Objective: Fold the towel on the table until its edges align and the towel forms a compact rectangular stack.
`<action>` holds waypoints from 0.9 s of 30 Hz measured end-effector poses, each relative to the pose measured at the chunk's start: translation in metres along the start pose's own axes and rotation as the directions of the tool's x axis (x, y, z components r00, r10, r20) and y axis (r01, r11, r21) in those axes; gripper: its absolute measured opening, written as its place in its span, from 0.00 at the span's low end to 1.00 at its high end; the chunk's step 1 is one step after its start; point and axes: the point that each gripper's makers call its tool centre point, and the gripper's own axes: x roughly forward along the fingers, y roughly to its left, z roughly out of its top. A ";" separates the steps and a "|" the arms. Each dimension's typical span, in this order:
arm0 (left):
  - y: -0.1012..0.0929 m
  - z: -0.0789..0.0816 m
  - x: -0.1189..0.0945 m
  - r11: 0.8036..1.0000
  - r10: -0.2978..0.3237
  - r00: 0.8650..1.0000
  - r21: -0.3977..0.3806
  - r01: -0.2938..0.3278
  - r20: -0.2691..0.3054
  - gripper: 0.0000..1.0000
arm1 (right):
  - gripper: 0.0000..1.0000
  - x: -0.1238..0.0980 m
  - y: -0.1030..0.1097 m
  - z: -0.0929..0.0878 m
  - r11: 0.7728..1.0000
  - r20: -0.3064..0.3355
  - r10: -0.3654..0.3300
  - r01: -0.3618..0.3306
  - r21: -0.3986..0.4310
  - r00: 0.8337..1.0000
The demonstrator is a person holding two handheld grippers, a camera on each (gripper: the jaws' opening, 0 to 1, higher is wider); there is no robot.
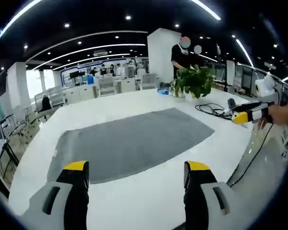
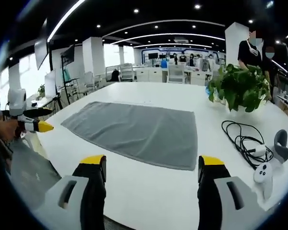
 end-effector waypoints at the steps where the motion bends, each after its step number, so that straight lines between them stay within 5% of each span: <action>1: -0.004 0.003 0.003 1.000 -0.021 1.000 0.006 0.021 0.003 0.83 | 0.79 -0.001 -0.002 0.004 1.000 0.000 0.006 -0.006 -0.015 1.000; 3: -0.027 0.019 0.016 0.991 -0.116 0.993 0.064 0.117 -0.007 0.83 | 0.78 -0.004 -0.010 0.019 0.998 -0.003 0.023 -0.023 -0.064 1.000; 15: -0.067 0.068 0.039 0.955 -0.261 0.965 0.153 0.253 0.033 0.81 | 0.77 -0.015 -0.037 0.070 0.994 0.052 0.019 -0.014 -0.106 0.998; 27: -0.115 0.085 0.060 0.907 -0.395 0.918 0.177 0.383 0.037 0.79 | 0.71 -0.018 -0.064 0.091 0.987 0.031 -0.030 0.034 -0.158 0.999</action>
